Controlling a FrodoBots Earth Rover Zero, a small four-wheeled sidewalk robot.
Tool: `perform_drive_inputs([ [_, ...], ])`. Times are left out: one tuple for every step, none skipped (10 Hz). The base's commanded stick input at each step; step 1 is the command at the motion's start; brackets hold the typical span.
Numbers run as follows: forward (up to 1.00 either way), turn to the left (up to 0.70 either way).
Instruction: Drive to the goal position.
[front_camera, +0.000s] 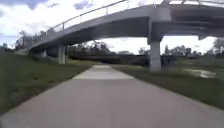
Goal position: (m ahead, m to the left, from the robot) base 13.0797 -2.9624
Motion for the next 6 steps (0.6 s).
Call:
perform_drive_inputs([
  [1.0,0.0],
  [1.0,0.0],
  [1.0,0.0],
  [1.0,0.0],
  [1.0,0.0],
  [1.0,0.0],
])
